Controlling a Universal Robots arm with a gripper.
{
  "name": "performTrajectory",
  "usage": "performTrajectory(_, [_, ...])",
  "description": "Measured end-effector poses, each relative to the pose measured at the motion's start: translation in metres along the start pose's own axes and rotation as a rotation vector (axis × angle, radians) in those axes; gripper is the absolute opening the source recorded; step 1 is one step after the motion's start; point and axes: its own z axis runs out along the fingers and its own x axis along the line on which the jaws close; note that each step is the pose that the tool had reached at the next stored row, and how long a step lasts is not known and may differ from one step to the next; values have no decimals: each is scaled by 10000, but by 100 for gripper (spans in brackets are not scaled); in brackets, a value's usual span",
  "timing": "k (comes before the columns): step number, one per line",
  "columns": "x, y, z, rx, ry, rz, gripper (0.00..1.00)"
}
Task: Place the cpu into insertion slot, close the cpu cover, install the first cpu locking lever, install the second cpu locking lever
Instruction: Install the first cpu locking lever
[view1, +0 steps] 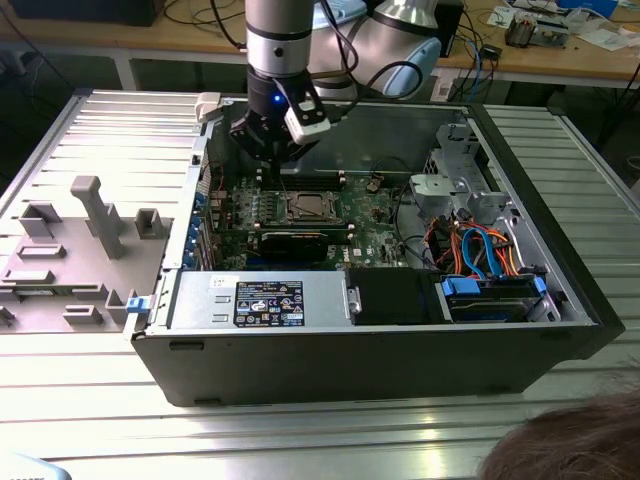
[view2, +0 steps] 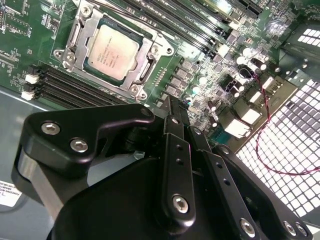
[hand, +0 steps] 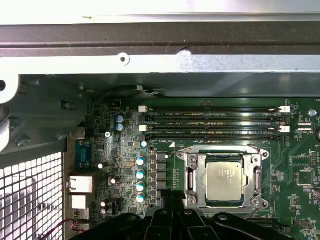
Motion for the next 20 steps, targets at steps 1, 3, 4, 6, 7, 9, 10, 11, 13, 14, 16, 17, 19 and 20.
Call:
performTrajectory(1, [3, 0, 0, 1, 1, -2, 11])
performTrajectory(3, [8, 0, 0, 0, 1, -1, 11])
performTrajectory(4, [13, 0, 0, 0, 0, 1, 11])
performTrajectory(6, [21, 0, 1, 0, -1, 0, 11])
performTrajectory(7, [23, 0, 1, 0, 0, 0, 11])
performTrajectory(9, [31, 0, 1, 0, 0, 0, 11])
performTrajectory(10, [35, 0, 1, 0, 0, 0, 11])
performTrajectory(11, [41, 0, 1, 0, 0, 0, 11])
performTrajectory(13, [48, 0, 1, 0, 0, 0, 11])
performTrajectory(14, [53, 0, 2, 0, 0, 0, 11])
performTrajectory(16, [60, 0, 2, 1, 0, -1, 11])
performTrajectory(17, [66, 0, 2, 0, 0, 0, 11])
performTrajectory(19, [72, 0, 2, 1, 1, -1, 11])
performTrajectory(20, [75, 0, 2, 1, 1, -1, 11])
